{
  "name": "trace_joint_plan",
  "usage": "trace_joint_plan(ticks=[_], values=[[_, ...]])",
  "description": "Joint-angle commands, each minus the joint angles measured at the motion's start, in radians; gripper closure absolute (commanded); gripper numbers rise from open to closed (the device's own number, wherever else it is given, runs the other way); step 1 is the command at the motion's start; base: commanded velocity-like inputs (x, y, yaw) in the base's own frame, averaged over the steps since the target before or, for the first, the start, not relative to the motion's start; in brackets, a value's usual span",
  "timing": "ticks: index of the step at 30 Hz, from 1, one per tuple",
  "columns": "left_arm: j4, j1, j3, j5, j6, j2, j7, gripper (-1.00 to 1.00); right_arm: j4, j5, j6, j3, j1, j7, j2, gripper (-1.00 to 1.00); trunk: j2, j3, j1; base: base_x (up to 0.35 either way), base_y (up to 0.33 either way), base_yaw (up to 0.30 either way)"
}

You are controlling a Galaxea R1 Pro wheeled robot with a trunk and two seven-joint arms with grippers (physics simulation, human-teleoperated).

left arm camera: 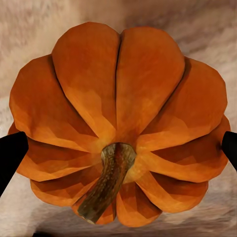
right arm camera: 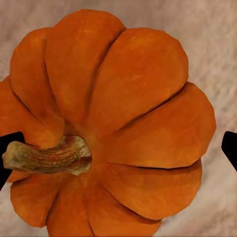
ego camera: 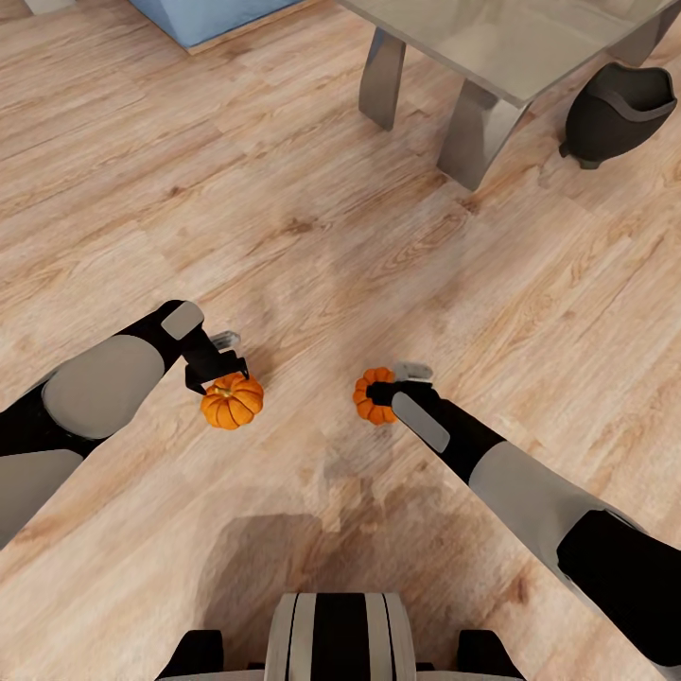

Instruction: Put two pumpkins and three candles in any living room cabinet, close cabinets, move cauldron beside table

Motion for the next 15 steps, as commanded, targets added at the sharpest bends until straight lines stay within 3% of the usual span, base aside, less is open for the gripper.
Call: trace_joint_plan(ticks=[1, 15], values=[[-0.001, 0.0, 0.004, 0.004, 0.003, 0.0, 0.008, 1.0, 0.052, -0.011, 0.003, 0.005, 0.0, -0.005, -0.001, 1.0, 0.0, -0.001, 0.0, 0.0, 0.0, 0.0], [0.001, -0.001, 0.004, 0.004, 0.003, 0.0, 0.008, 1.0, 0.084, -0.01, -0.001, 0.004, 0.0, 0.001, -0.003, 1.0, 0.0, -0.001, 0.0, 0.0, 0.0, 0.0]])
